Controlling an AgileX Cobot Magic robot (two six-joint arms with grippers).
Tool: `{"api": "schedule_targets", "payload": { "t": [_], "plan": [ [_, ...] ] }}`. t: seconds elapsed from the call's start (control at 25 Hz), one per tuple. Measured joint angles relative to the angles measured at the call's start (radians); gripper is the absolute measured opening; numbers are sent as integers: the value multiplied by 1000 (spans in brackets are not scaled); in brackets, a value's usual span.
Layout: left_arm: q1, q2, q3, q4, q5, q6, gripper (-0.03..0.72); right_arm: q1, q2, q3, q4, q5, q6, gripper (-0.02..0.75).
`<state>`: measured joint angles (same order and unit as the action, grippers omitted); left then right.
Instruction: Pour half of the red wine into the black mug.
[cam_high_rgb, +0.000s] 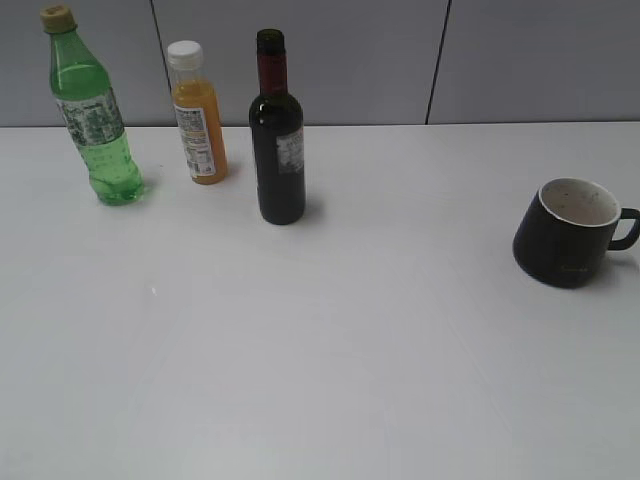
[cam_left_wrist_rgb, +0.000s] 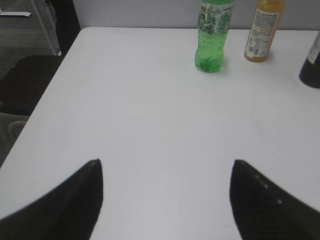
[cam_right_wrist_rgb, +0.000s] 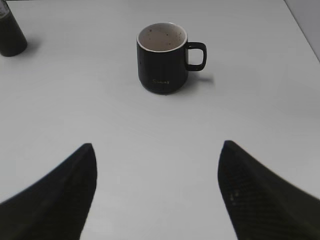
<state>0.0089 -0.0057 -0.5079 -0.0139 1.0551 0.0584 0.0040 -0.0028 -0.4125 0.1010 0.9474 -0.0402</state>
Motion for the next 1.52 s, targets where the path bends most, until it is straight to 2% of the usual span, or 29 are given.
{"api": "schedule_targets", "payload": {
  "t": [1.0,1.52],
  "plan": [
    [0,0,0,0,0,0,589,0,0,0,-1,0,4,573],
    [0,0,0,0,0,0,589,0,0,-17,8,-35,-3,626]
  ]
}}
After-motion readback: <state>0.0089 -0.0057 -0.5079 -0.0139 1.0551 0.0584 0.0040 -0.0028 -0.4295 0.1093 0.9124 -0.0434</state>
